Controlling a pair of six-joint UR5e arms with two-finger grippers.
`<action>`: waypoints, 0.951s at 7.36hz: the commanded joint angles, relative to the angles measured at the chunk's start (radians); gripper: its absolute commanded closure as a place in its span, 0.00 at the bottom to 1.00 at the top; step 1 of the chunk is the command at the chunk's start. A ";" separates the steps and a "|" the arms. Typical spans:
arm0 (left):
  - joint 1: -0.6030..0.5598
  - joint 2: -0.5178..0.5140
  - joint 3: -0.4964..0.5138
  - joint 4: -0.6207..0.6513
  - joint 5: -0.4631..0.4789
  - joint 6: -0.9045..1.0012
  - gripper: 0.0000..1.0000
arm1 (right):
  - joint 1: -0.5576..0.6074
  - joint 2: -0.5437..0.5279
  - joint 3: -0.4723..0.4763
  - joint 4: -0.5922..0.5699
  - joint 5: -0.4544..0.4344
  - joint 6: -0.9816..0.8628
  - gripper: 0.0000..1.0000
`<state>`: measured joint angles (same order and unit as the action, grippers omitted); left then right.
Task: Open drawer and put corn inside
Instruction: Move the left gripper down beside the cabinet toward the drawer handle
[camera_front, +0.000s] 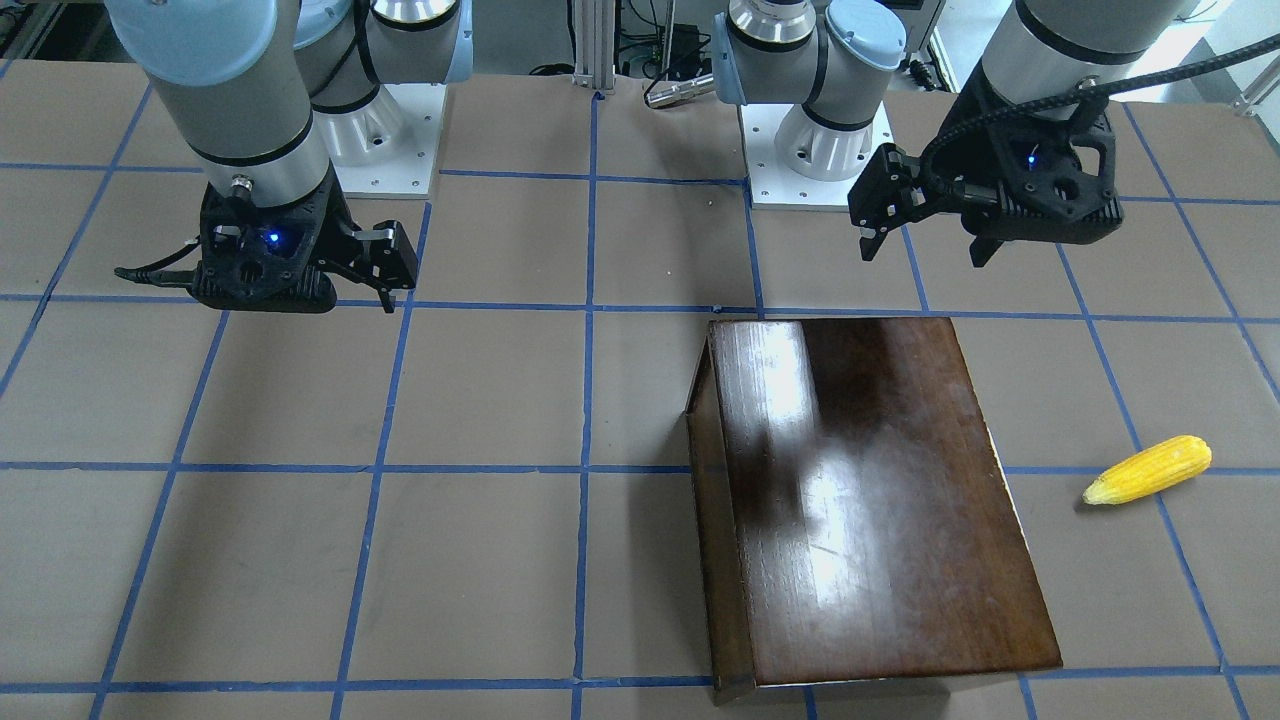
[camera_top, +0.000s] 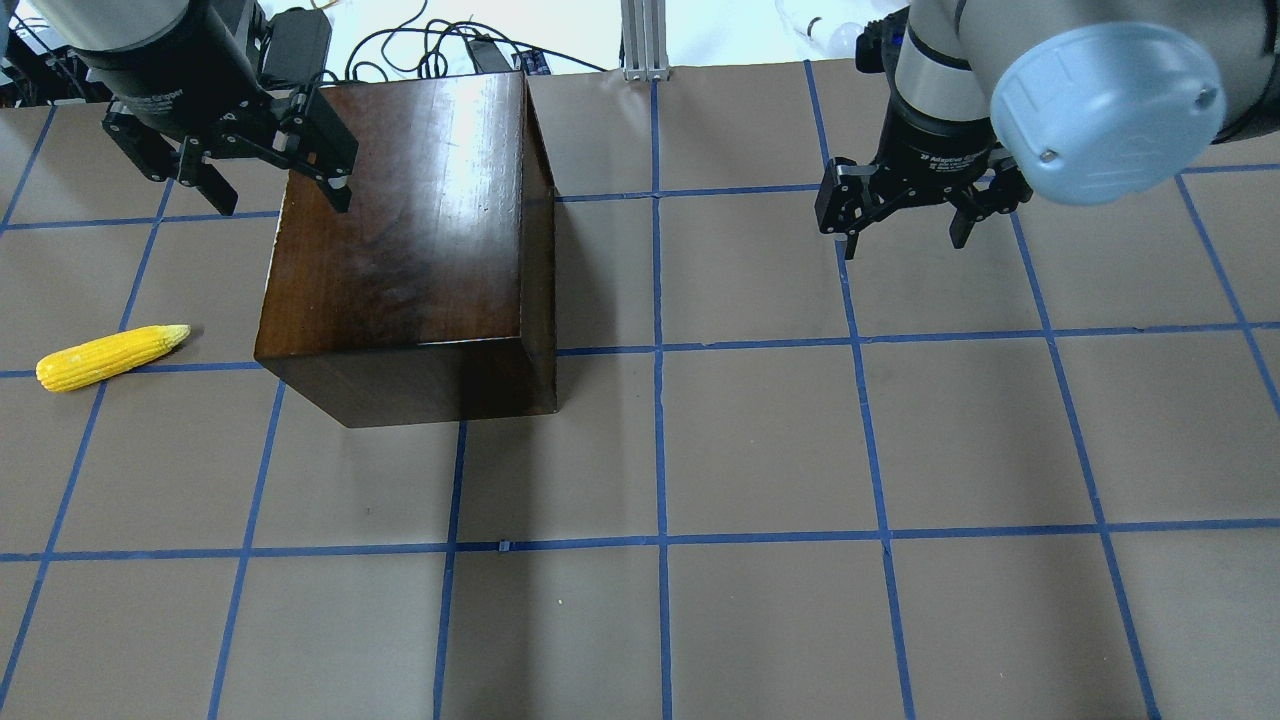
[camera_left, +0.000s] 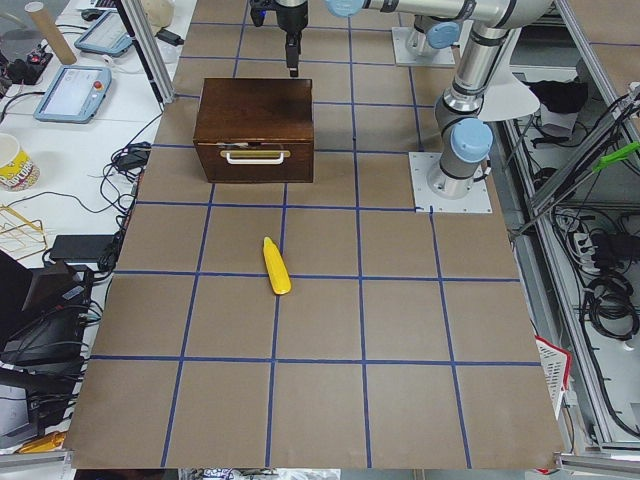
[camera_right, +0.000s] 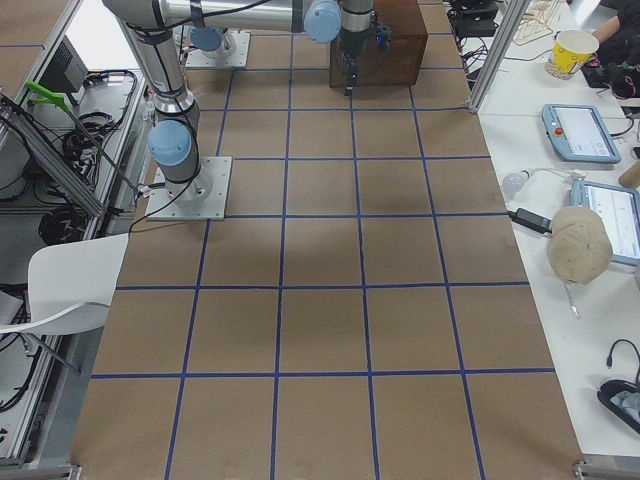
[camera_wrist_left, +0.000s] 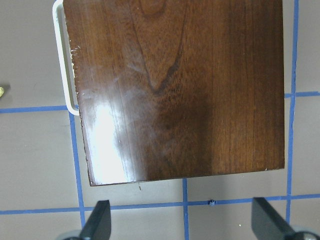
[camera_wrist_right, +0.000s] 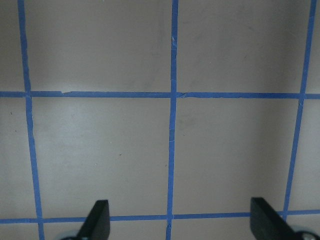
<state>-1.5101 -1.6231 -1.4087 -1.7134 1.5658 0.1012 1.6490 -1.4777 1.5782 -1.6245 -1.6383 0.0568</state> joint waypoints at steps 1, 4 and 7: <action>-0.008 -0.001 -0.004 -0.008 0.000 0.000 0.00 | 0.000 0.001 0.000 -0.002 0.000 0.000 0.00; -0.008 -0.001 -0.004 0.001 0.002 0.000 0.00 | 0.000 -0.001 0.000 0.000 0.000 0.000 0.00; -0.008 -0.004 -0.006 0.056 0.007 0.000 0.00 | 0.000 -0.001 0.000 0.000 0.000 0.000 0.00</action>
<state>-1.5186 -1.6251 -1.4122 -1.6887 1.5719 0.1010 1.6490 -1.4787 1.5784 -1.6245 -1.6383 0.0567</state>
